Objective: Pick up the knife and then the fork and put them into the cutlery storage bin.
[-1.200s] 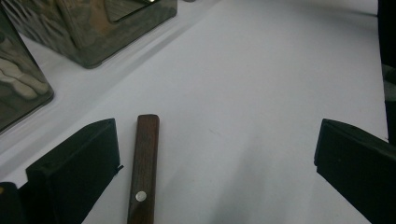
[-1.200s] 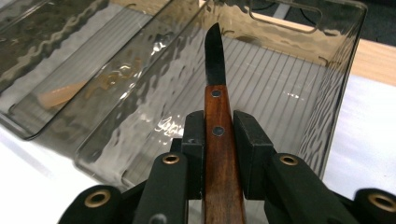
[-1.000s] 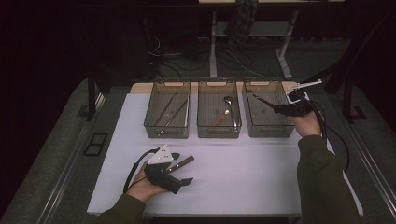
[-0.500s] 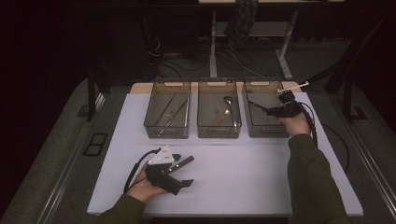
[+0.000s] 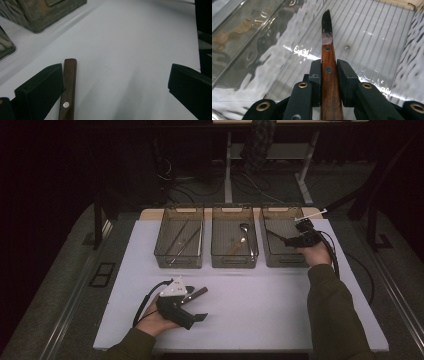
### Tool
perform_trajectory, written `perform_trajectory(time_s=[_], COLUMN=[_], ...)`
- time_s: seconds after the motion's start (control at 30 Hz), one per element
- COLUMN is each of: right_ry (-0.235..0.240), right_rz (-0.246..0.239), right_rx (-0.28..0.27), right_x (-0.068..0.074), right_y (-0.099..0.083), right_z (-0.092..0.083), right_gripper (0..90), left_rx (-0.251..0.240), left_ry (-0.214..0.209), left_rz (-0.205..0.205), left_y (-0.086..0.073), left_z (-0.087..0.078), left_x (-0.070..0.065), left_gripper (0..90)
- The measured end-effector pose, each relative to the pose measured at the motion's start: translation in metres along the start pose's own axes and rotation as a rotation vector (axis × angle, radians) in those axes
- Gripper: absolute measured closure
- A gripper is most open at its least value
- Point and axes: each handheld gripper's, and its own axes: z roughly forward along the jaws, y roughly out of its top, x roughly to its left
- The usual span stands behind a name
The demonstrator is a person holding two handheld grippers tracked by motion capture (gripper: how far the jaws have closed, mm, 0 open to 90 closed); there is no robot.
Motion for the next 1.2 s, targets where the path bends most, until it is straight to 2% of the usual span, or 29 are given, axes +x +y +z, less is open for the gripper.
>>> perform_trajectory(time_s=[0.1, 0.23, 0.4, 0.67, 0.8, 0.9, 1.0, 1.2], right_ry=[-0.005, -0.008, 0.012, 0.063, 0.047, 0.068, 0.066, 0.113], right_rz=[-0.001, 0.0, 0.004, -0.035, -0.062, -0.067, -0.088, -0.075], right_rx=[0.004, -0.003, -0.037, -0.103, -0.141, -0.163, -0.172, -0.235], right_x=[0.0, -0.001, -0.002, 0.007, 0.015, 0.019, 0.024, 0.028], right_y=[0.0, 0.0, 0.0, 0.0, -0.001, -0.002, -0.005, -0.018], right_z=[0.001, -0.001, -0.007, -0.028, -0.043, -0.053, -0.06, -0.068], right_gripper=[71.7, 63.1, 54.5, 39.1, 35.4, 31.8, 28.9, 23.9], left_rx=[0.0, 0.002, 0.002, 0.006, 0.008, 0.007, 0.007, 0.007], left_ry=[-0.003, -0.003, -0.002, 0.001, 0.003, 0.004, 0.006, 0.008], left_rz=[0.001, 0.0, 0.001, 0.002, 0.001, 0.0, -0.001, -0.001], left_y=[0.0, 0.0, 0.0, 0.0, 0.0, 0.0, 0.0, 0.0], left_z=[0.0, 0.0, 0.0, 0.001, 0.001, 0.001, 0.001, 0.001], left_x=[0.0, 0.0, 0.0, 0.0, 0.0, 0.0, 0.0, 0.0], left_gripper=[0.0, 0.0, 0.0, 0.0, 0.0, 0.0, 0.0, 0.0])
